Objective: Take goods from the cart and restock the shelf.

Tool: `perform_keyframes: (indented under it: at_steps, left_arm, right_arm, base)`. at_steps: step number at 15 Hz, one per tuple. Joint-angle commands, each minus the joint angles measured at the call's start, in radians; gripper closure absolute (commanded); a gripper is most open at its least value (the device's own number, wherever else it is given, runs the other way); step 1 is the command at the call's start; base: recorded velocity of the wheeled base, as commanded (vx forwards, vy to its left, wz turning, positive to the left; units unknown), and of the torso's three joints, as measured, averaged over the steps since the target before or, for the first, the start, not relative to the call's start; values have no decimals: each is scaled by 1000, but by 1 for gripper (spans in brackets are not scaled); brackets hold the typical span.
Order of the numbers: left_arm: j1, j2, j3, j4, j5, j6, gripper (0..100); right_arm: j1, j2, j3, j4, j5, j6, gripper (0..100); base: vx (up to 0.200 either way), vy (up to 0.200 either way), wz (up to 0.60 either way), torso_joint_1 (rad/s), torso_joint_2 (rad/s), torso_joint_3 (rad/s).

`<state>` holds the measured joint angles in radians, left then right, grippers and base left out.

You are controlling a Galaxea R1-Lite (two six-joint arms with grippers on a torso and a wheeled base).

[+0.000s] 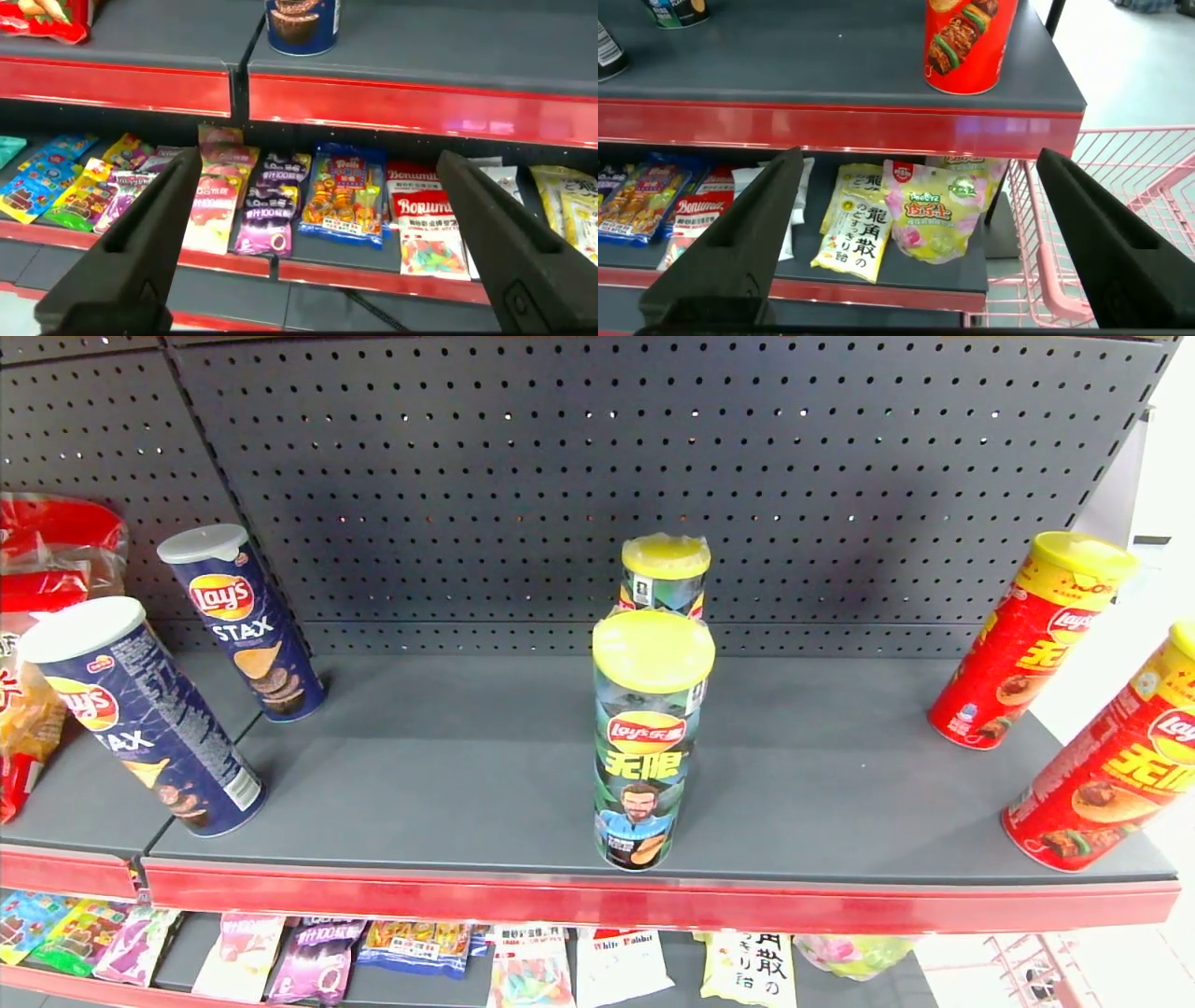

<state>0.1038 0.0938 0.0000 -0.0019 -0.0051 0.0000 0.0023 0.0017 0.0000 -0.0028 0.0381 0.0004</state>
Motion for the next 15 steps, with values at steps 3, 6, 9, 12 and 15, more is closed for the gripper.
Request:
perform_keyframes:
  at_steps: [3,6,9,12,15]
  left_arm:
    - [0,4,0,-1,-1,0,0]
    - [0,4,0,-1,1,0,0]
    - [0,4,0,-1,-1,0,0]
    - [0,4,0,-1,1,0,0]
    - [0,4,0,-1,1,0,0]
  right_arm:
    - [1,0,0,0,0,3,0]
    - [1,0,0,0,0,4,0]
    - [1,0,0,0,0,4,0]
    - [1,0,0,0,0,4,0]
    - [1,0,0,0,0,1,0]
  base:
    - [0,0,0,0,0,0]
    - [0,0,0,0,0,0]
    - [0,0,0,0,0,0]
    - [0,0,0,0,0,0]
    - [0,0,0,0,0,0]
